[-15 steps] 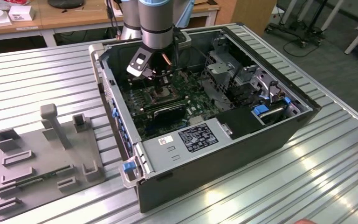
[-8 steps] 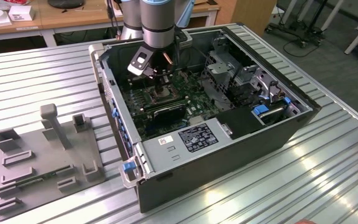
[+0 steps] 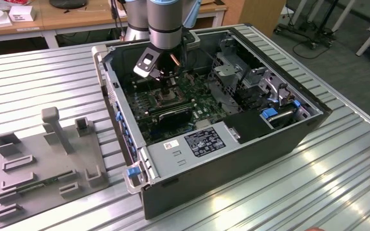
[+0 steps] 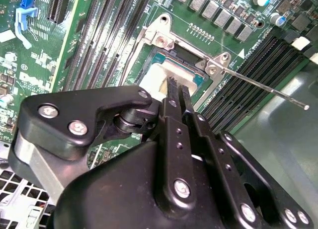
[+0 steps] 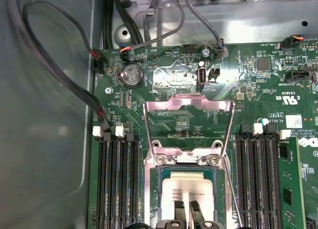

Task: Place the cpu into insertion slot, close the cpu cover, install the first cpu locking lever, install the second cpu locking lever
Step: 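Place the cpu into insertion slot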

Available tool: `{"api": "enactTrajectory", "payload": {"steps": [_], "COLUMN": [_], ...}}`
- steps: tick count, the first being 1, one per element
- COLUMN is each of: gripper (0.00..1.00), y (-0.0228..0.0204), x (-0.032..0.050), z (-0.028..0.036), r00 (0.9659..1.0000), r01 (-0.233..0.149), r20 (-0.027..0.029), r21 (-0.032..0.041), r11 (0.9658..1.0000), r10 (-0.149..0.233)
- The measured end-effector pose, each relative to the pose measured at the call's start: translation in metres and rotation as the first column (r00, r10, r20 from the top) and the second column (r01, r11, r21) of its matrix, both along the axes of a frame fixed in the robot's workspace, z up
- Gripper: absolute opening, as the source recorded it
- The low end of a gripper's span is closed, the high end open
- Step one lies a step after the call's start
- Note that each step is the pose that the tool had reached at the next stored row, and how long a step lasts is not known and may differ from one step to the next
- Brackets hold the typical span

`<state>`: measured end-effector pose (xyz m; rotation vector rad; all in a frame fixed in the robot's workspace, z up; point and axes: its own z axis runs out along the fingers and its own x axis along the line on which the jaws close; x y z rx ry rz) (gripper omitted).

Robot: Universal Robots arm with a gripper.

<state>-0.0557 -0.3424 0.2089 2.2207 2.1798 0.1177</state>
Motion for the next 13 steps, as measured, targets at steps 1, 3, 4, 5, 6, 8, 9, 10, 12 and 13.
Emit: {"api": "enactTrajectory", "payload": {"steps": [1, 3, 4, 5, 6, 8, 9, 10, 12, 13], "gripper": [0.18, 0.18, 0.18, 0.16, 0.10, 0.10, 0.10, 0.10, 0.10, 0.10], "y": [0.0000, 0.0000, 0.0000, 0.0000, 0.0000, 0.0000, 0.0000, 0.0000, 0.0000, 0.0000], "x": [0.0000, 0.0001, 0.0001, 0.0002, 0.0002, 0.0002, 0.0002, 0.0002, 0.0003, 0.0007], "z": [0.0000, 0.0000, 0.0000, 0.0000, 0.0000, 0.0000, 0.0000, 0.0000, 0.0000, 0.0000], "r00": [1.0000, 1.0000, 1.0000, 1.0000, 1.0000, 1.0000, 1.0000, 1.0000, 1.0000, 1.0000], "r01": [0.000, 0.000, 0.000, 0.000, 0.000, 0.000, 0.000, 0.000, 0.000, 0.000], "r20": [0.0000, -0.0001, 0.0000, 0.0000, 0.0000, 0.0000, 0.0000, 0.0000, 0.0000, -0.0004], "r21": [-0.0001, -0.0001, 0.0000, 0.0000, 0.0000, -0.0001, 0.0000, 0.0000, 0.0000, -0.0001], "r11": [1.0000, 1.0000, 1.0000, 1.0000, 1.0000, 1.0000, 1.0000, 1.0000, 1.0000, 1.0000], "r10": [0.000, 0.000, 0.000, 0.000, 0.000, 0.000, 0.000, 0.000, 0.000, 0.000]}}
